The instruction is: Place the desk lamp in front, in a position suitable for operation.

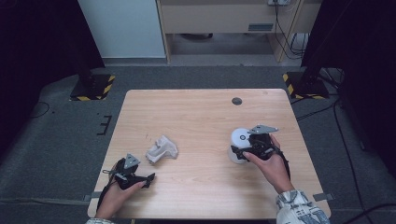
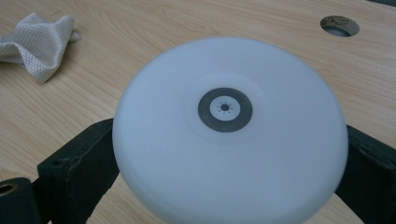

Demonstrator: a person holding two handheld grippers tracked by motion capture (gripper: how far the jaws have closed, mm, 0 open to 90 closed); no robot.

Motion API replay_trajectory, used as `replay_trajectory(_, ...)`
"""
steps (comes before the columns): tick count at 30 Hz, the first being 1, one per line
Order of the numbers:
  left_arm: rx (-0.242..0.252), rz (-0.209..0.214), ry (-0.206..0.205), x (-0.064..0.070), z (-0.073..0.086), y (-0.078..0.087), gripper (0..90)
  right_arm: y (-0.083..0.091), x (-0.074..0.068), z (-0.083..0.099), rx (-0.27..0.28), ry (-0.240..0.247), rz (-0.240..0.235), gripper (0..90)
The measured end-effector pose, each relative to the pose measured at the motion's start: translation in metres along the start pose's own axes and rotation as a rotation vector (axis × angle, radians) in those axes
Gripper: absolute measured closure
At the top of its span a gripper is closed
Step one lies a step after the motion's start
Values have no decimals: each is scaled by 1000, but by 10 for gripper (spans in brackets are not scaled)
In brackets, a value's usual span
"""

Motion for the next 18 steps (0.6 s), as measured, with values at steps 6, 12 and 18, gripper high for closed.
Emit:
replay_trajectory(6,0,0,0,0,0,0,0,-2,0,-3,20,-3,3,35)
replay_trajectory(12,0,-1,1,0,0,0,0,-3,1,-5,31,-10,5,38)
replay_trajectory(18,0,-1,1,0,0,0,0,-4,2,-6,39,-16,5,53)
Point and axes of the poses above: each handheld gripper's, and its own axes: y roughly backward along the jaws, z roughly out of its underside, x roughly to its right, the point moved 8 cm from there along -y, roughly forward along the jaws, and after that the axes turned 2 degrees about x, right-handed, at the moved point
